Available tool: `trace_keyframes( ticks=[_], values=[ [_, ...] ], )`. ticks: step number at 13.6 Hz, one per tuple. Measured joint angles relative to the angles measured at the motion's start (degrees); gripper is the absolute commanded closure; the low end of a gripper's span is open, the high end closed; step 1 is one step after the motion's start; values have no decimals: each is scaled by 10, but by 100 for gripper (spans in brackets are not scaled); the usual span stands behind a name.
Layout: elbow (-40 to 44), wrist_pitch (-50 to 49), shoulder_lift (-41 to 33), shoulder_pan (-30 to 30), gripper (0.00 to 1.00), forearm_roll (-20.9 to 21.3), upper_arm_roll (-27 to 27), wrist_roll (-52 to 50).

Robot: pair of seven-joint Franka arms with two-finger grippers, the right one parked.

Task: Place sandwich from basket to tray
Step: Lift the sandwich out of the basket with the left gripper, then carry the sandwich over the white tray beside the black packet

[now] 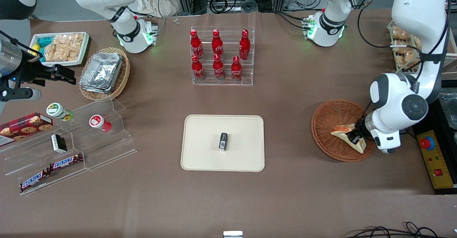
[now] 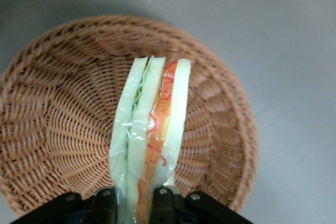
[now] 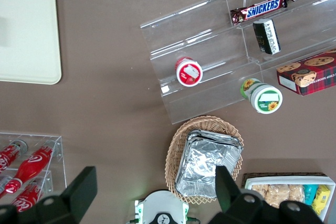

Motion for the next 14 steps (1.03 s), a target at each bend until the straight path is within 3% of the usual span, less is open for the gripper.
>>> trace_keyframes(
  ticks=[6,9,14],
  values=[
    [191,-211,-8,-1,100,1,-17,76],
    [289,-305,11,-2,100,1,-72,84],
    [379,-312,85,-19,100,21,-188,78]
  ],
)
